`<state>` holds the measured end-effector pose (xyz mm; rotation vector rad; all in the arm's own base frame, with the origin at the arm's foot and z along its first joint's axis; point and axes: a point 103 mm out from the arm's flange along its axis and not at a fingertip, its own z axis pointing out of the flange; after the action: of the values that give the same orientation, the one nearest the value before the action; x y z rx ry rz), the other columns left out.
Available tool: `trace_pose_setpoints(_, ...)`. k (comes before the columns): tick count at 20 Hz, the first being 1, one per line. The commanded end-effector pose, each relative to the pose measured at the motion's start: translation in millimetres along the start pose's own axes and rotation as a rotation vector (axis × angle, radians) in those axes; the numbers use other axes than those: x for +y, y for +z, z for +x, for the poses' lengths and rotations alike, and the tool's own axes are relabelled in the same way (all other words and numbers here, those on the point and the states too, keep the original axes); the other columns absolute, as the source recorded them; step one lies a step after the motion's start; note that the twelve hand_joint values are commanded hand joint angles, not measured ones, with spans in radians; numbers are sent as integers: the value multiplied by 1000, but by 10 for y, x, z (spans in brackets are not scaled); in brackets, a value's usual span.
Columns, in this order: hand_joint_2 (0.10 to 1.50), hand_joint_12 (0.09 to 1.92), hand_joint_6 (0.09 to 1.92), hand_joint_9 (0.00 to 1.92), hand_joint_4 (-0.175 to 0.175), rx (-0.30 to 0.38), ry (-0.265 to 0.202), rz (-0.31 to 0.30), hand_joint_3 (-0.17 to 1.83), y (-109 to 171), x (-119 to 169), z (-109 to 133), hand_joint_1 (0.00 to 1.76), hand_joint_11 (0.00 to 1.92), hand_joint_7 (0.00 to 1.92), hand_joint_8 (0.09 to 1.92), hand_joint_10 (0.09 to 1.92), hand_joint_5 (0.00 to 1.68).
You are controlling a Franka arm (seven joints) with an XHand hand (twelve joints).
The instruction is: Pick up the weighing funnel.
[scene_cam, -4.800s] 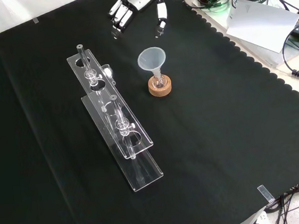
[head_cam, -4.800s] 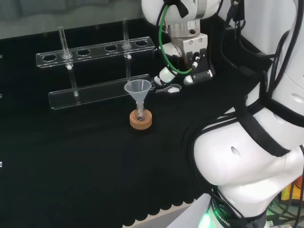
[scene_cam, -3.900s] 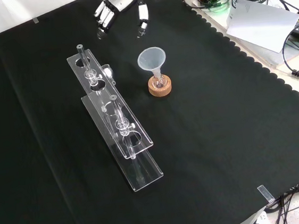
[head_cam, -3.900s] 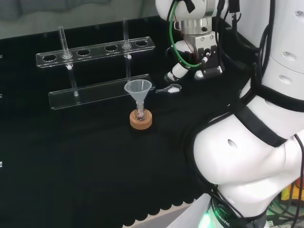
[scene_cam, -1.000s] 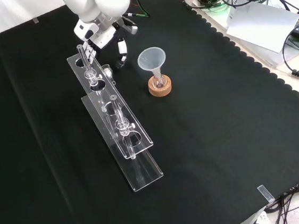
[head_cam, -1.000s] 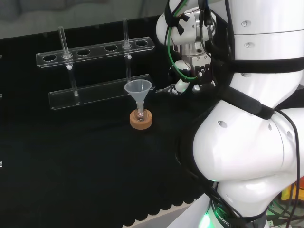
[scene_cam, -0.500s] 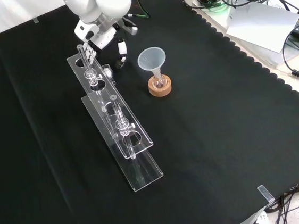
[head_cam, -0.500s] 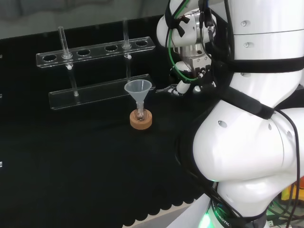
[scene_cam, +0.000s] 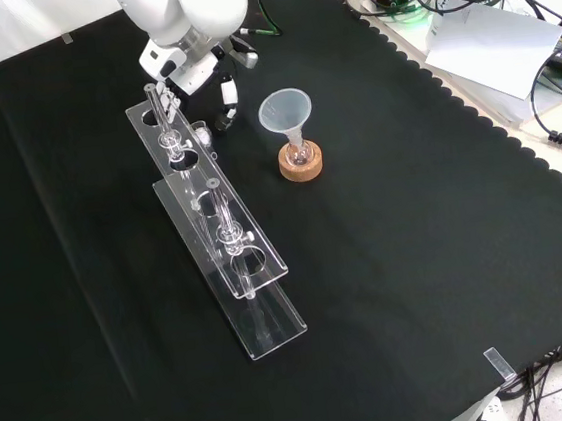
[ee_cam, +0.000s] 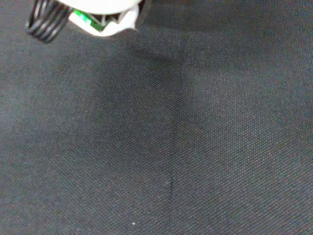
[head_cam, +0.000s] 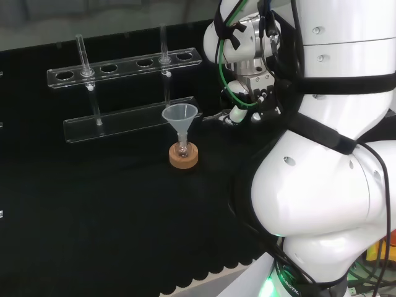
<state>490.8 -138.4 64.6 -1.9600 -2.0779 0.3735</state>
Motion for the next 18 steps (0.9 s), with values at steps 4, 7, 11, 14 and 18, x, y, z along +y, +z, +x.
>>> trace_pose_setpoints(4, 592, 1338, 801, 577, -26, -6, 1, 5, 693, 26, 36, -25, 967, 344, 314, 715, 609, 536)
trace_pose_setpoints(7, 592, 1337, 826, 578, -20, -16, 5, 2, 696, 24, 44, 2, 970, 346, 314, 714, 608, 568)
trace_pose_setpoints(11, 594, 1332, 905, 580, -2, -18, 3, 4, 700, 24, 51, 11, 973, 350, 314, 711, 607, 635)
trace_pose_setpoints(14, 595, 1332, 937, 582, 5, -22, 1, 5, 702, 34, 61, 3, 974, 352, 313, 710, 606, 667)
trace_pose_setpoints(18, 596, 1330, 973, 583, 8, -32, -2, -1, 704, 35, 69, 23, 977, 355, 313, 710, 604, 666)
